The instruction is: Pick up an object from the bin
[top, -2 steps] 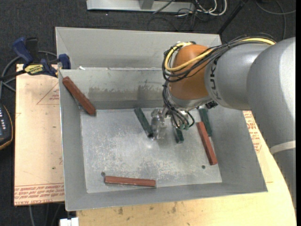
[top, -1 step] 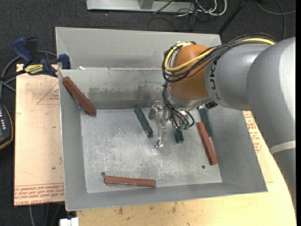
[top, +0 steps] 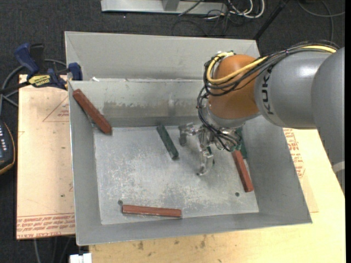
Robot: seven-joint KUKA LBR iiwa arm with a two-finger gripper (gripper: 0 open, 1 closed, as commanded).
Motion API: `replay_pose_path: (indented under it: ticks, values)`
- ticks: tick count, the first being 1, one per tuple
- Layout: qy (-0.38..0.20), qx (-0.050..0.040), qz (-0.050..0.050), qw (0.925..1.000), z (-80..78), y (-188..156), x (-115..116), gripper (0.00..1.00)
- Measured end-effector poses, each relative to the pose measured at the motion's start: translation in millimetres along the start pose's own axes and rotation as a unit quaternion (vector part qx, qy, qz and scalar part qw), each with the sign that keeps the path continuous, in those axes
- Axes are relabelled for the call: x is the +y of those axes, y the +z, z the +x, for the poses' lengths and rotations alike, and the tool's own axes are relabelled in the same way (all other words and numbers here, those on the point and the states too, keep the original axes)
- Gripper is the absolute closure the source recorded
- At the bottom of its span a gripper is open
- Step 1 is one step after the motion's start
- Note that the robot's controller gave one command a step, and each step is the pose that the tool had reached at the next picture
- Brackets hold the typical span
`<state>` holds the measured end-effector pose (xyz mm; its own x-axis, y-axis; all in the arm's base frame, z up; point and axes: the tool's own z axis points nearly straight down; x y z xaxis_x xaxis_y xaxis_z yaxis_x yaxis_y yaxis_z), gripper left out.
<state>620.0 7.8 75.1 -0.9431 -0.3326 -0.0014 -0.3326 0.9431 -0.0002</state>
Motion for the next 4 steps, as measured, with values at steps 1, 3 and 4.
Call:
replay_pose_path:
  ticks: [1,3,4]
  values:
    - [0.017,-0.0038,0.0,0.9998,-42.5,-11,4,0.0]
    - [0.007,-0.0006,-0.001,1.0,-5.5,-3,-48,1.0]
    - [0.007,-0.0006,-0.001,1.0,-5.4,-3,-48,0.0]
